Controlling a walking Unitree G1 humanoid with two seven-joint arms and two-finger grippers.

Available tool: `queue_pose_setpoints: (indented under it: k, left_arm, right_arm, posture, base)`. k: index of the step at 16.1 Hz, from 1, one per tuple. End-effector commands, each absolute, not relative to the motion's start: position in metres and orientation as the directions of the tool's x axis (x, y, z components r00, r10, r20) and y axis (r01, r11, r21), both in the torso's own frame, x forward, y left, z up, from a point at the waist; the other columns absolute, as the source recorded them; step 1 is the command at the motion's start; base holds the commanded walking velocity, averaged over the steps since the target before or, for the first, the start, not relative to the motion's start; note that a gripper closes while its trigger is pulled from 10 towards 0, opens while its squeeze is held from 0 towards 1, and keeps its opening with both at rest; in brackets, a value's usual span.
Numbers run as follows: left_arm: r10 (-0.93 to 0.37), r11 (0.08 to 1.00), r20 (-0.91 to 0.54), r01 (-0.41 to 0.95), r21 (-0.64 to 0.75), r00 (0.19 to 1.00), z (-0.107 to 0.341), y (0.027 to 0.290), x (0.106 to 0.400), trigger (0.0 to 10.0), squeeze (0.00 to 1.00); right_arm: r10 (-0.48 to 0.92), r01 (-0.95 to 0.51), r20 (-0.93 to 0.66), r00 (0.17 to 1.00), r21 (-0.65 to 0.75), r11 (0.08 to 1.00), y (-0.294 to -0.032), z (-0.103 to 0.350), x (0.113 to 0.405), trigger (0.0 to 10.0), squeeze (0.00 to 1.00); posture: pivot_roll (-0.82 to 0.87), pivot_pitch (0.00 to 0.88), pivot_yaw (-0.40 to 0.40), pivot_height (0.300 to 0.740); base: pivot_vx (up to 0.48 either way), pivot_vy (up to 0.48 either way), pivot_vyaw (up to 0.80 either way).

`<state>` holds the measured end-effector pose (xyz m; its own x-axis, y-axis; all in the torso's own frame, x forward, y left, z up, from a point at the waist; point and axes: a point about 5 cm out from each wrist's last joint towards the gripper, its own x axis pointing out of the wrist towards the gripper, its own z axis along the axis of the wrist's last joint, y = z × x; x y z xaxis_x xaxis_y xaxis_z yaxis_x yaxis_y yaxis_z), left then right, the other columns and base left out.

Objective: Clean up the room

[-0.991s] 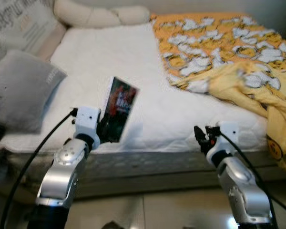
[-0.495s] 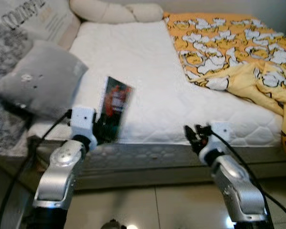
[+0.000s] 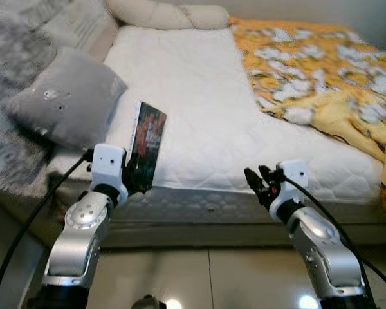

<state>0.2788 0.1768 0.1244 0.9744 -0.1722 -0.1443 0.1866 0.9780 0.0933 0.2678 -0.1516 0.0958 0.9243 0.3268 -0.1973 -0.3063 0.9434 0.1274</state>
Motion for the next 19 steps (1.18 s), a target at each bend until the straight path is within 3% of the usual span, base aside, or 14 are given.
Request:
queue_pose_setpoints:
  k: [1, 8, 12, 19]
  left_arm:
    - [-0.163, 0.978, -0.079, 0.172, 0.120, 0.983, 0.1386, 0.1788, 0.2808, 10.0, 0.00]
    - [-0.180, 0.974, -0.080, 0.189, 0.128, 0.980, 0.1405, 0.1763, 0.2839, 10.0, 0.00]
    - [-0.180, 0.974, -0.082, 0.190, 0.126, 0.980, 0.1402, 0.1769, 0.2849, 10.0, 0.00]
    - [-0.181, 0.973, -0.085, 0.191, 0.128, 0.980, 0.1398, 0.1785, 0.2849, 10.0, 0.00]
  right_arm:
    - [0.334, -0.319, -0.166, 0.928, 0.111, 0.941, -0.1494, 0.1009, 0.2713, 10.0, 0.00]
    - [0.319, -0.302, -0.169, 0.933, 0.118, 0.946, -0.1523, 0.0997, 0.2710, 10.0, 0.00]
    - [0.332, -0.320, -0.182, 0.925, 0.096, 0.943, -0.1489, 0.0989, 0.2715, 10.0, 0.00]
    - [0.312, -0.288, -0.174, 0.934, 0.146, 0.946, -0.1507, 0.0985, 0.2730, 10.0, 0.00]
  posture:
    - [0.06, 0.000, -0.019, 0.740]
    - [0.05, 0.000, -0.003, 0.740]
    - [0.05, 0.000, -0.005, 0.740]
    - [0.06, 0.000, -0.002, 0.740]
  base:
    - [0.259, 0.000, 0.59]
    - [0.262, 0.000, 0.00]
    - [0.263, 0.000, 0.70]
    - [0.261, 0.000, 0.00]
